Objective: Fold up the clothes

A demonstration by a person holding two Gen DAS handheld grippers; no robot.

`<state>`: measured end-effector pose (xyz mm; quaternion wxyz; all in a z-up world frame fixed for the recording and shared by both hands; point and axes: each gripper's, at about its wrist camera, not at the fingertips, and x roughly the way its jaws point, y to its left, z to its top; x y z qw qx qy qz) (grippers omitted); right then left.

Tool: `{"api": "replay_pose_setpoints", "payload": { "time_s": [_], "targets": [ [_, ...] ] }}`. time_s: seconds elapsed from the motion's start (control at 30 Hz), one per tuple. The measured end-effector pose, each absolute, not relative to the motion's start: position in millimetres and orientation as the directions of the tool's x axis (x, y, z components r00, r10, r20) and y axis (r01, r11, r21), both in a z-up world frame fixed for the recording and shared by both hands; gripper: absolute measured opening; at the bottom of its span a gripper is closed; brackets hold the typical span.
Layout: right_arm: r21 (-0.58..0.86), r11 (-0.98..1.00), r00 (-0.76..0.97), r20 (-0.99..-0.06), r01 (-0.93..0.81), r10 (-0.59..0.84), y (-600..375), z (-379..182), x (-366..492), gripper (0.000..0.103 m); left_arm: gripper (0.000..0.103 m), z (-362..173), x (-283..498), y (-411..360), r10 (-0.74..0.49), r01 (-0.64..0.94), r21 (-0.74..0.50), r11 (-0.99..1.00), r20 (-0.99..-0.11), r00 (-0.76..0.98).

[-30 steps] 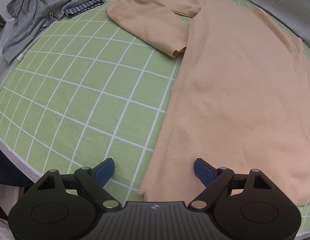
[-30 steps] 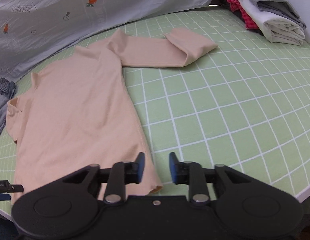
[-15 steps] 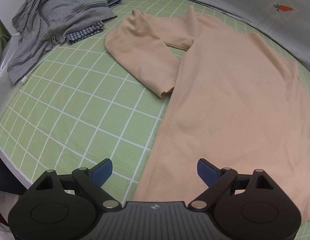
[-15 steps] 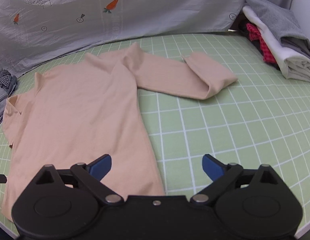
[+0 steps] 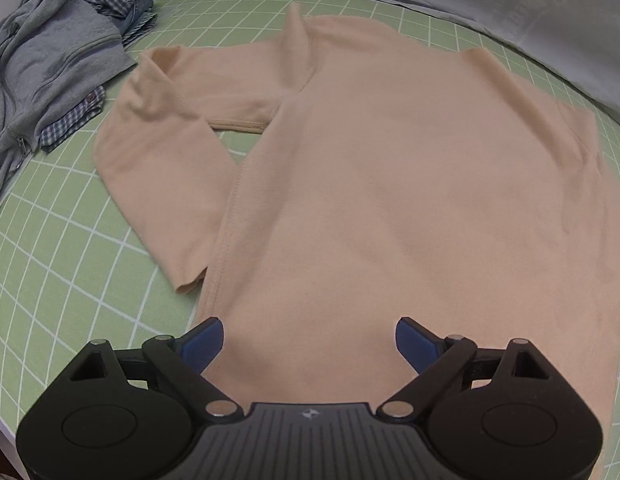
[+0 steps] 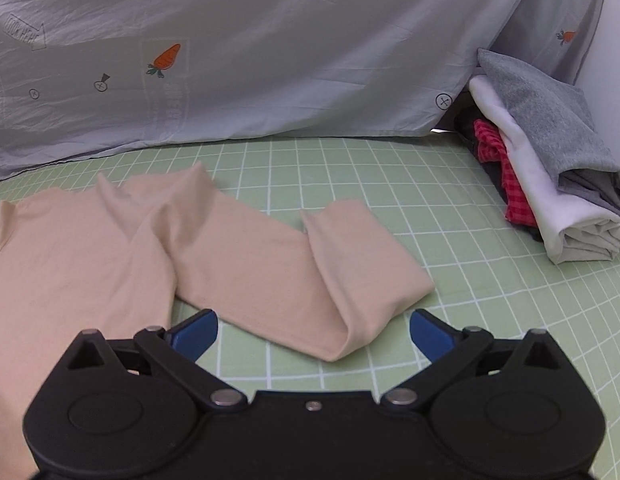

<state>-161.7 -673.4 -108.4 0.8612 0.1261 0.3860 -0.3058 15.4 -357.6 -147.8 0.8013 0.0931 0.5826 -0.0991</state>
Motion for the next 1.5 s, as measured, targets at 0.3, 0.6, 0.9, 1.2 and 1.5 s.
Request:
{"api": "replay_pose_setpoints", "payload": {
  "time_s": [0.3, 0.6, 0.9, 1.2, 1.5],
  "targets": [
    [-0.049, 0.765, 0.439, -0.795, 0.642, -0.419, -726.9, -148.3, -105.5, 0.061, 0.103, -167.1, 39.6, -380.1, -0.014, 0.281, 0.057, 0.958, -0.969, 0.245],
    [0.025, 0.648, 0.45, -0.739, 0.761, -0.501, -739.9, -127.3, -167.9, 0.003, 0.103, -172.4, 38.4, -375.9, -0.041, 0.263, 0.024, 0.965, -0.971, 0.237],
    [0.114, 0.379, 0.297, -0.832, 0.918, -0.469, -725.4, -138.0, -278.5, 0.014, 0.103, -174.9, 28.7, -374.4, -0.046, 0.25, 0.023, 0.968, -0.963, 0.266],
    [0.103, 0.335, 0.276, -0.806, 0.936, -0.523, -730.3, -136.9, -275.5, 0.045, 0.103, -173.7, 23.1, -373.0, -0.047, 0.243, 0.023, 0.97, -0.96, 0.277],
    [0.02, 0.314, 0.197, -0.817, 0.949, -0.542, -737.6, -147.3, -279.0, 0.01, 0.103, -167.8, 23.8, -373.7, -0.047, 0.234, 0.023, 0.972, -0.956, 0.289]
  ]
}}
